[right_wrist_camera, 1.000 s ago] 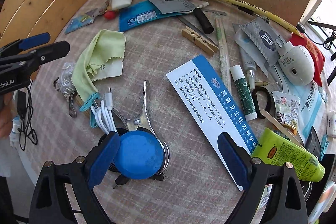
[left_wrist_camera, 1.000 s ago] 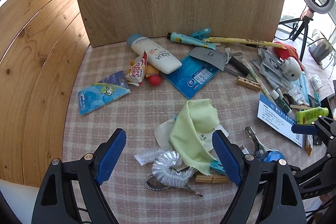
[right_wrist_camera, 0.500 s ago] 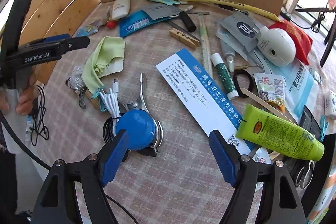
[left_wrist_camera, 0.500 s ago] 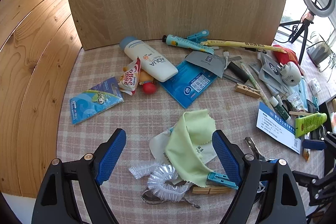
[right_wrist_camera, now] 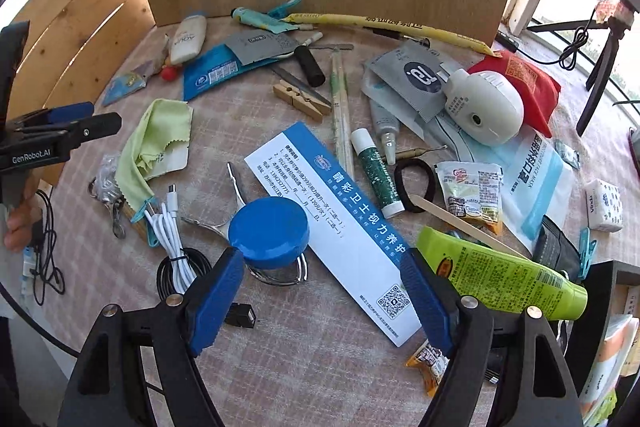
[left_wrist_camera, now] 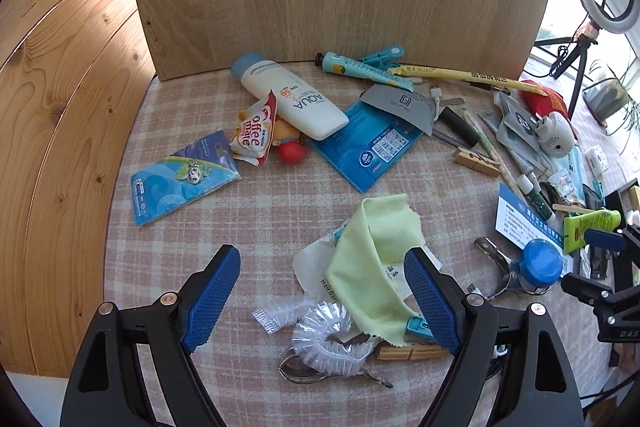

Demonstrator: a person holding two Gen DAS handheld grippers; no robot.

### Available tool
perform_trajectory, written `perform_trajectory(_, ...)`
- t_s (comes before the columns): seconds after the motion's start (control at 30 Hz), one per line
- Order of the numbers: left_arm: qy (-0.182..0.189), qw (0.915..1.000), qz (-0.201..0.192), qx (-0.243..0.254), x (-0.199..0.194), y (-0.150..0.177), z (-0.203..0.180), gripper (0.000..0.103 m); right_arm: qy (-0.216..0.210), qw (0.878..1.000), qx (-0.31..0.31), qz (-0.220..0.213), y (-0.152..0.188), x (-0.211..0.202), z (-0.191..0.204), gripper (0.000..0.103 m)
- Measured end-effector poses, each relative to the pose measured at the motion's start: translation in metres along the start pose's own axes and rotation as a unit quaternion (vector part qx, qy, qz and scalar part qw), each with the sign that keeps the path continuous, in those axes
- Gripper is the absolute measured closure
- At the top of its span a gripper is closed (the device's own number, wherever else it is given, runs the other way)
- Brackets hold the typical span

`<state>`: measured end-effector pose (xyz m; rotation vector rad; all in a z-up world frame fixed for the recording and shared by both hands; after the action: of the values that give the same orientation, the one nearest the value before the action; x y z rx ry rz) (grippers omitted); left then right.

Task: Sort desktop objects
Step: 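Grasp the pale green cloth with the left tool while the right tool grasps the blue lid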

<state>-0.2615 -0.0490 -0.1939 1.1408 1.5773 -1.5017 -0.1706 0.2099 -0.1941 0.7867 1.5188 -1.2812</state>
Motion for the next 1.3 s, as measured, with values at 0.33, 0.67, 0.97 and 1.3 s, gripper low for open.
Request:
perform_trajectory(0.33, -0.003, 0.9988, 0.045, 0.018, 0.026, 0.008, -0.016, 0.025, -0.013, 0.999, 0.022, 0.019, -0.017, 0.014, -0.035, 0.026)
perform_trajectory(0.67, -0.007, 0.9971, 0.067, 0.035, 0.045, 0.007, -0.029, 0.026, -0.06, 0.998, 0.004, 0.013, -0.02, 0.012, -0.012, 0.026)
perform_trajectory(0.97, 0.001, 0.9967, 0.081, 0.007, 0.054, 0.01, -0.025, 0.088, -0.039, 0.997, -0.059, 0.031, -0.021, 0.034, 0.03, 0.025)
perform_trajectory(1.3, 0.015, 0.998, 0.06, -0.015, 0.031, 0.013, -0.021, 0.096, -0.007, 0.996, -0.081, 0.033, -0.019, 0.039, 0.032, 0.038)
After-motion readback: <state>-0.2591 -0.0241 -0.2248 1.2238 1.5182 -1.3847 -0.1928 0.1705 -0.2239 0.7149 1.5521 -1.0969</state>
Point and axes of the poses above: each gripper's, at about its wrist camera, not at the fingertips, and x roughly the way its jaws point, z to its left, y to its underside, the point moved 8 cm from there along x, roughly the way its jaws point, and after that the axes turned 8 degrees about -x, right-handed, at the moved point
